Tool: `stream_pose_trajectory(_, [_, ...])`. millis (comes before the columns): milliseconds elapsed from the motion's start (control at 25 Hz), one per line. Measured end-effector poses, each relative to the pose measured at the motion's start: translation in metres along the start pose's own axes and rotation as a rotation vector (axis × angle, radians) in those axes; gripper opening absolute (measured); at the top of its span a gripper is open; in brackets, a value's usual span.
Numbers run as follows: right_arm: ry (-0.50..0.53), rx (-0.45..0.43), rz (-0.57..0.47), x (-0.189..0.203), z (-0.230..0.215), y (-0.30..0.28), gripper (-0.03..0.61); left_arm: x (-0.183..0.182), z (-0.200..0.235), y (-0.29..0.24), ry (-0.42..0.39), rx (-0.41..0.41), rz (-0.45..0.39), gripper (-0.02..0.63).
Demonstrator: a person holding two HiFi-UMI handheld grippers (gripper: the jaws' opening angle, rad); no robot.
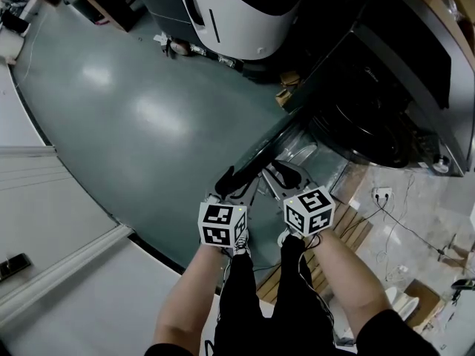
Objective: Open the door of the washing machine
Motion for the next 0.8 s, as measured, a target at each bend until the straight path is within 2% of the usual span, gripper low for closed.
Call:
stream_pose_trajectory(400, [0.016,-0.021,0.003,-0.016,0.010,-0.002,0.133,-0.018,0.015,0.013,-0.007,-0.053,-0.014,0.281])
stream_pose_trajectory(520, [0.019,-0.022,-0.014,-0.025,0.010,0.014,0.106,-0.028,0.004,0.021,-0.023,-0.041,-0.033,0.265])
stream_pose_trajectory(640, [0.022,-0.017,-0.026,-0.034,0.012,0.039,0.040,-0.041,-0.017,0.033,-0.053,-0.025,-0.043,0.254])
stream_pose_trajectory(720, [0.016,-0.007,-0.054,-0.047,0.013,0.056,0.019,-0.056,-0.029,0.040,-0.088,-0.016,-0.055,0.229])
stream_pose_trajectory(800, [0.008,0.014,-0.097,-0.063,0.013,0.072,0.018,-0.075,-0.041,0.048,-0.137,-0.005,-0.073,0.158])
Point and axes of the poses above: the fingertips, and each gripper's own axes: y backward along the fingers, z to its left, x out of its underside, the point moved 2 cm from there along y, backward along the fingers, and after that the axes turned 8 degrees about x, right-handed, at the moved point
